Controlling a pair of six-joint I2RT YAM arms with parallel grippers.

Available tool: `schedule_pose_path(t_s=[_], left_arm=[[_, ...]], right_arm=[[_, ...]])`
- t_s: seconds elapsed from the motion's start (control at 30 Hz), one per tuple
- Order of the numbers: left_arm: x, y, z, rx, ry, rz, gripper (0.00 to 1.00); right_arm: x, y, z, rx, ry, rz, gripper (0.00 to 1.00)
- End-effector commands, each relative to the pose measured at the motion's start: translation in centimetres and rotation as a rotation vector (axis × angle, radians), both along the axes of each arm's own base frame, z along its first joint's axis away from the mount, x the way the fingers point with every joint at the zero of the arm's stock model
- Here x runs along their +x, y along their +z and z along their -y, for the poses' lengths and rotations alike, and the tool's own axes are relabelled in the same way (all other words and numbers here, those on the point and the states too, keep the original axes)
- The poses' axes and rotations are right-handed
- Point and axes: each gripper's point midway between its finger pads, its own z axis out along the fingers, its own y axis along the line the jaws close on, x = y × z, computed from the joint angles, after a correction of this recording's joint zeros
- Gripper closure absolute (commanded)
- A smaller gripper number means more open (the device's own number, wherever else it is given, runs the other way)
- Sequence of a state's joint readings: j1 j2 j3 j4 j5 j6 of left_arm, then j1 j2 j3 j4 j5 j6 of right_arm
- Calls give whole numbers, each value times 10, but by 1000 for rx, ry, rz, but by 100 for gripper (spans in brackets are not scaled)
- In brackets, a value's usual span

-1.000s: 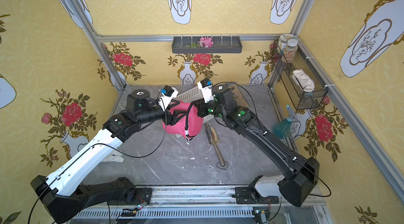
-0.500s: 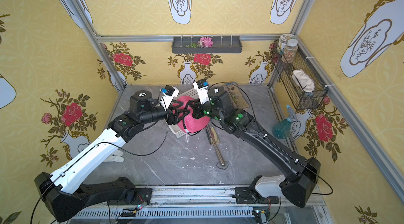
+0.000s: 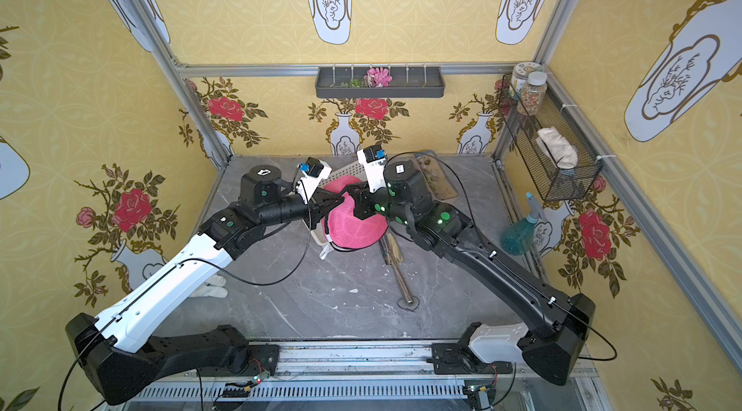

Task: Turn the laundry bag inside out
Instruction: Zip the zipper on the laundry bag.

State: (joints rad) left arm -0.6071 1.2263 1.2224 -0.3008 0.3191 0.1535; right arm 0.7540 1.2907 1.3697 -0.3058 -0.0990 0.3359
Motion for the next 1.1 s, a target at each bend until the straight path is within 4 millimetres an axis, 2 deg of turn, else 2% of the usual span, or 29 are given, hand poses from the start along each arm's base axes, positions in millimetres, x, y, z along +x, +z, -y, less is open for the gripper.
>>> schedule_pose_path(t_s=[0.0, 0.27, 0.37, 0.43, 0.5, 0.53, 0.57, 0.6, 0.7, 0.8, 1.07], left_arm=[[-6, 0, 1, 9, -36, 5, 100], [-5, 29, -11, -61, 29, 94, 100], [-5, 46, -19, -129, 70, 143, 100], [-6, 55, -23, -178, 89, 169, 100], [-6, 56, -23, -208, 96, 171, 100], [-6, 53, -23, -214, 95, 164, 93], [-5, 49, -22, -212, 97, 147, 72], [-3, 43, -21, -202, 99, 126, 60], [-1, 27, -16, -141, 80, 83, 44], [0, 24, -15, -112, 72, 80, 38], [-9, 31, 1, -131, -38, 69, 34]], right_arm=[[11, 19, 10, 36, -67, 53, 100], [34, 3, 76, 43, -252, -37, 100], [38, -6, 93, 54, -289, -81, 100], [38, -7, 97, 69, -294, -97, 100], [39, -6, 96, 79, -290, -100, 100], [39, -3, 94, 89, -281, -93, 100], [41, 0, 93, 96, -275, -86, 100], [41, 4, 90, 101, -265, -81, 100], [38, 17, 75, 96, -199, -53, 100], [32, 19, 61, 61, -137, -35, 100], [22, 15, 37, 14, -59, -24, 100]])
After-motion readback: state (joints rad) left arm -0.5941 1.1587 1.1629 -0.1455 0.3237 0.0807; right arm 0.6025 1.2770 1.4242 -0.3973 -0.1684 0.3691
